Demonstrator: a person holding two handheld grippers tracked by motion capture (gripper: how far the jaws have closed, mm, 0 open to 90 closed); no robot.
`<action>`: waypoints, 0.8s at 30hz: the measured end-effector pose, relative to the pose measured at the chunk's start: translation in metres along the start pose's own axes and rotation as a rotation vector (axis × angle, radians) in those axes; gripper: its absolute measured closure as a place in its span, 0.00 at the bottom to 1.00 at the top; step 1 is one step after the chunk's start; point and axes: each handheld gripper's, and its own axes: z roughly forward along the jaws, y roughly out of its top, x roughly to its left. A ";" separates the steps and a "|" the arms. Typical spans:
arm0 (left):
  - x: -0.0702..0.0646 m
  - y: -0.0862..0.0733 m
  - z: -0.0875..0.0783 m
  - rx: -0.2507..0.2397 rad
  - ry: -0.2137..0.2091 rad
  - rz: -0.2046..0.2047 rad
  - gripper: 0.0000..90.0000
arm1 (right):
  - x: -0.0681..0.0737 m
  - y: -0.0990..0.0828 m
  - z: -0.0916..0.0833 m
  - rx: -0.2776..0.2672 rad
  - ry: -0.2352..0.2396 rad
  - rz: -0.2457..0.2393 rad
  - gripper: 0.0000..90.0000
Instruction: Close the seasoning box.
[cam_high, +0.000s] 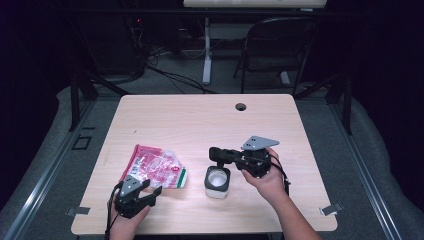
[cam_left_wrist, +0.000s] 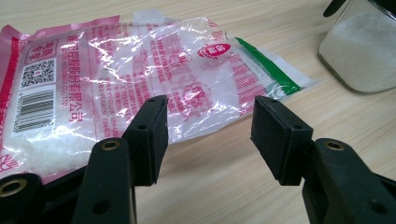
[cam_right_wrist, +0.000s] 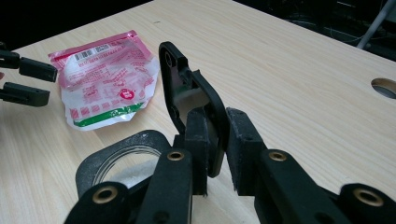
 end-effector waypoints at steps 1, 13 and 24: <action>0.000 0.001 0.000 -0.001 0.003 0.000 0.51 | 0.001 0.000 0.000 -0.001 -0.001 -0.002 0.88; 0.008 0.012 0.001 -0.038 -0.013 -0.027 0.52 | 0.015 -0.007 -0.006 -0.002 0.040 -0.014 0.80; 0.004 0.023 0.016 -0.035 -0.045 0.002 0.52 | 0.029 -0.017 -0.009 0.011 0.032 -0.057 0.68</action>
